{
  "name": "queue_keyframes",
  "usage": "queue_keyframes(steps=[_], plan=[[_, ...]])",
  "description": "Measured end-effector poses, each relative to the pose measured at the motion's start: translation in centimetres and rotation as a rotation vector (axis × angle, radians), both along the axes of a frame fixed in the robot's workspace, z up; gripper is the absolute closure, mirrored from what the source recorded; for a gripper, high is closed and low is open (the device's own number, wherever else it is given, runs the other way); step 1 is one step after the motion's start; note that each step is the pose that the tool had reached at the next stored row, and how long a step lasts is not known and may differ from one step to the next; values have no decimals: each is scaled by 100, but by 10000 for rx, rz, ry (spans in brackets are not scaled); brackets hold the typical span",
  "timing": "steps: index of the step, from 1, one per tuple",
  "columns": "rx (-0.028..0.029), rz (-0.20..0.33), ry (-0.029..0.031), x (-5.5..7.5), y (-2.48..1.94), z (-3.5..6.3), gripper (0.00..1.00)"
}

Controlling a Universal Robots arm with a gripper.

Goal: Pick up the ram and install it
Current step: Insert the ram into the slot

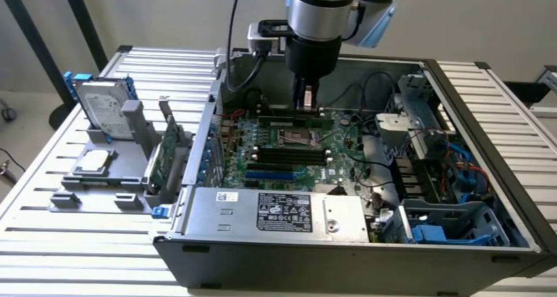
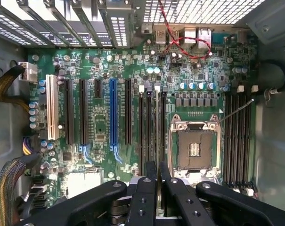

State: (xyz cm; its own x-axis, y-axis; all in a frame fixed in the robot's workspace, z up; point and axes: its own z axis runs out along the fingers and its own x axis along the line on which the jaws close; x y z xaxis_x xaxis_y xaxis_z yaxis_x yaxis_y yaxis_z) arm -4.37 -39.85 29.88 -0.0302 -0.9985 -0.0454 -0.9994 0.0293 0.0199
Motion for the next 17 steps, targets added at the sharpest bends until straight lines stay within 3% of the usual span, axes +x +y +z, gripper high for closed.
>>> queue_keyframes(steps=[3, 5, 12, 17], plan=[[-97, 0, 0, 3, 4, -37, 86], [-131, -10, 1, 5, 4, -66, 86], [-155, -30, 23, 28, 4, -171, 86], [-170, -32, 124, 41, 4, -225, 86]])
